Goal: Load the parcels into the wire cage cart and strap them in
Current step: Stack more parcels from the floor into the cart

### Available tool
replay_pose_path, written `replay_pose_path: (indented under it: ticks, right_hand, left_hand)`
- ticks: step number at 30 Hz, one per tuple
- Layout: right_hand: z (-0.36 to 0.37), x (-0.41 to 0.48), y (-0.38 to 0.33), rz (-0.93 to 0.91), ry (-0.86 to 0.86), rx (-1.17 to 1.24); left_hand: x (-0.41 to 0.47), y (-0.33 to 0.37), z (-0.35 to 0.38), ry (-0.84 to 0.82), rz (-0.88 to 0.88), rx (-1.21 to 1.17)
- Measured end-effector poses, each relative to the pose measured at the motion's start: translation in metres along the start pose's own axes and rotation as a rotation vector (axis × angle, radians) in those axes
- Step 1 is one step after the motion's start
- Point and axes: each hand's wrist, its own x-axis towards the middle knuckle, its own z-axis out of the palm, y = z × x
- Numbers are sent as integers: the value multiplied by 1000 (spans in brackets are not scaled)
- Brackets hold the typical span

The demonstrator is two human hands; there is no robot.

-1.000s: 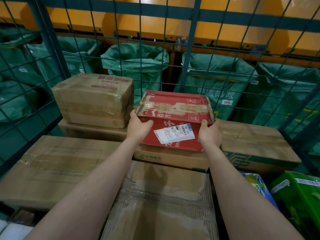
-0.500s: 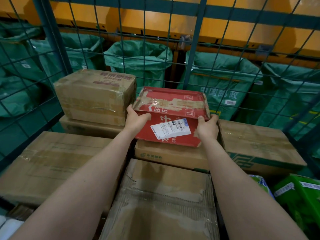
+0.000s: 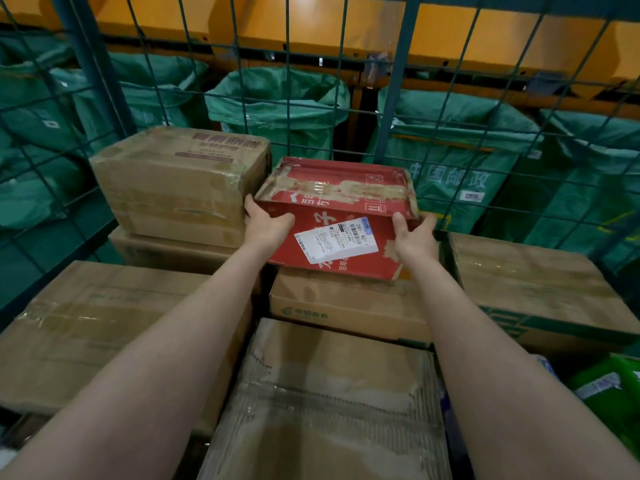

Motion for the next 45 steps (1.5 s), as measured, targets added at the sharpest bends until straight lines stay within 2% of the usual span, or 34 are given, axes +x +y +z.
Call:
replay_pose_path:
  ticks: [3, 5, 9, 12, 15, 18, 24, 33, 39, 45]
  right_hand:
    - [-1, -8, 17, 126, 23, 81]
    - [-3, -13, 36, 264, 63, 41]
    - [-4, -16, 70, 465, -4, -141]
    - [4, -22, 88, 530, -2, -77]
    - [10, -20, 101, 435, 57, -34]
    - [13, -8, 105, 319, 66, -13]
    - [22, 11, 99, 276, 72, -2]
    - [30, 40, 101, 189, 23, -96]
    - [27, 36, 105, 140, 2, -209]
    - [21, 33, 106, 74, -4, -256]
  left_hand:
    - [-14, -16, 17, 132, -69, -12]
    - [-19, -30, 30, 149, -192, -9]
    - [-20, -54, 40, 6, -421, 121]
    - [-17, -75, 44, -120, -433, 200]
    - [-11, -89, 49, -87, -338, 215]
    - [-6, -94, 44, -52, -194, 366]
    - [14, -96, 42, -2, -79, 407]
    - [39, -96, 57, 22, 16, 425]
    - [36, -94, 63, 49, -15, 399]
    - [32, -86, 56, 63, 44, 398]
